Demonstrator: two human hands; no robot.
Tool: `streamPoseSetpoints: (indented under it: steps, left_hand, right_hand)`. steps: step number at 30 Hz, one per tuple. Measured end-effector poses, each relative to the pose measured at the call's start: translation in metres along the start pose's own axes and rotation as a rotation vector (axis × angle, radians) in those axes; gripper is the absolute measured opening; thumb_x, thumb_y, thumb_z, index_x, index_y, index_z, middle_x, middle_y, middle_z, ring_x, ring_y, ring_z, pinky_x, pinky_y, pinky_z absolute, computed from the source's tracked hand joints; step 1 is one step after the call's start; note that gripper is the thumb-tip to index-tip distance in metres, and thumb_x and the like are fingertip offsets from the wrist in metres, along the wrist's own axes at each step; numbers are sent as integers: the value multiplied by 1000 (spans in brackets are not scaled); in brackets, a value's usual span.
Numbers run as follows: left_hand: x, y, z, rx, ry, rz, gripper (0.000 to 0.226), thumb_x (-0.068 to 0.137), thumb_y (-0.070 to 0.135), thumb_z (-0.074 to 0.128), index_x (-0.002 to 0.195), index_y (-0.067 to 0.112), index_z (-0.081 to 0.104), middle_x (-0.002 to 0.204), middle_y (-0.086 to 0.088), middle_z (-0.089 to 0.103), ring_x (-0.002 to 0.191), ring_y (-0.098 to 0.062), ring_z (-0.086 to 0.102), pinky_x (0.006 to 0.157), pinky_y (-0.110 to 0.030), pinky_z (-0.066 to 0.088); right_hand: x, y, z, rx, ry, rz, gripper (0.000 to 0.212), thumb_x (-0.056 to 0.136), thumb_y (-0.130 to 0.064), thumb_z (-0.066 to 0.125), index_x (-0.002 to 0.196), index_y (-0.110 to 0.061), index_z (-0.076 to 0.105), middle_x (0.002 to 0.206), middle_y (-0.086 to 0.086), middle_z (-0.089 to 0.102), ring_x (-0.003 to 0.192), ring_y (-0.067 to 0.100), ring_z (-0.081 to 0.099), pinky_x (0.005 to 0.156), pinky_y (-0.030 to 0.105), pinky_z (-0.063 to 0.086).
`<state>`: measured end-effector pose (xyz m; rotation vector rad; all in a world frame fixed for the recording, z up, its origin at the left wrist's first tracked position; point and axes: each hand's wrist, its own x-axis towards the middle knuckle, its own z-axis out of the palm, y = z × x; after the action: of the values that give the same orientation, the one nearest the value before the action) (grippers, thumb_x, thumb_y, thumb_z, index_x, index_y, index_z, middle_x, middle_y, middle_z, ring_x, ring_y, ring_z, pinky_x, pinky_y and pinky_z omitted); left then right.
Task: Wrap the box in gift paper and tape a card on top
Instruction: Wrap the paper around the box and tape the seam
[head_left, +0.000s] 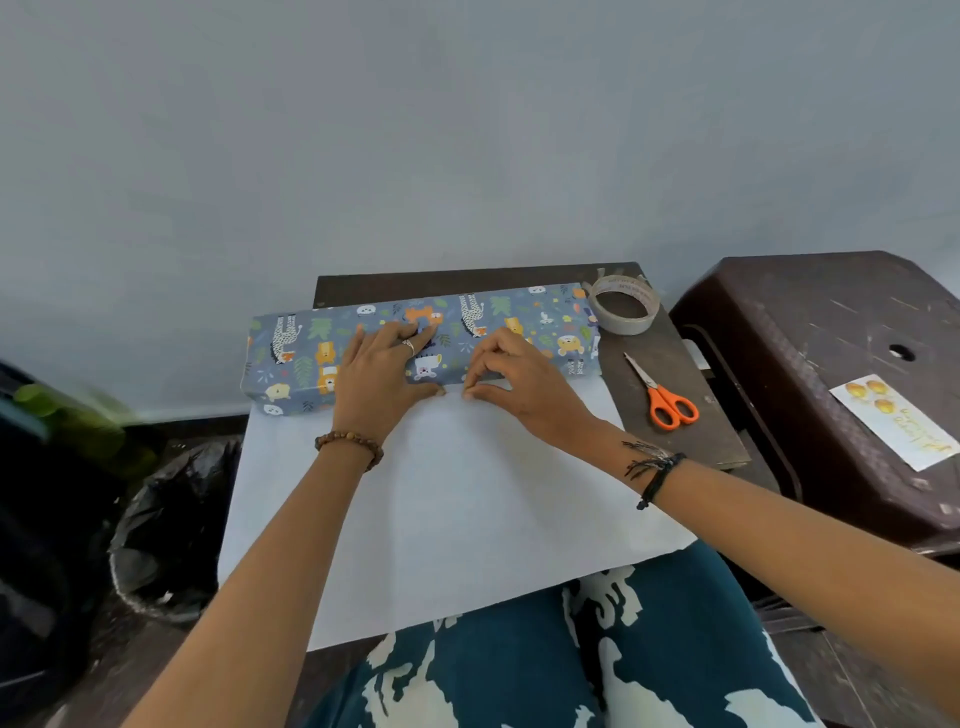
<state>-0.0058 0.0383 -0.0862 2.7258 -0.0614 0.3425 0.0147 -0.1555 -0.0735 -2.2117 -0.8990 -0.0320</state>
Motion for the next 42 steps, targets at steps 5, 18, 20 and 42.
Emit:
streamPoseSetpoints:
  steps: [5, 18, 20, 42]
  left_hand:
    - [-1, -4, 4, -8, 50, 27, 71, 72, 35, 76, 135, 22, 47, 132, -2, 52, 127, -22, 45, 115, -38, 12]
    - [-1, -5, 5, 16, 81, 38, 66, 76, 37, 72, 135, 22, 48, 132, -3, 51, 125, -22, 46, 115, -37, 12]
    - [-1, -4, 5, 17, 82, 35, 66, 76, 39, 71, 135, 22, 47, 133, -3, 51, 125, -22, 46, 116, -37, 11]
    - [-2, -4, 1, -2, 22, 21, 74, 71, 44, 74, 137, 24, 45, 134, 0, 48, 129, -19, 41, 117, -37, 10]
  right_hand:
    - [3, 3, 9, -126, 84, -52, 13, 85, -21, 65, 82, -9, 68, 94, 2, 53, 88, 16, 51, 78, 32, 42]
    - [11, 9, 34, -714, 363, -301, 19, 85, -22, 55, 74, -9, 63, 86, 5, 60, 73, 21, 55, 66, 30, 41]
    - [12, 9, 35, -755, 387, -330, 19, 86, -20, 56, 73, -8, 62, 83, 5, 60, 70, 22, 54, 62, 31, 43]
    - [23, -3, 21, -579, 322, -247, 52, 65, -28, 81, 93, -9, 42, 87, 8, 57, 65, 22, 53, 55, 29, 41]
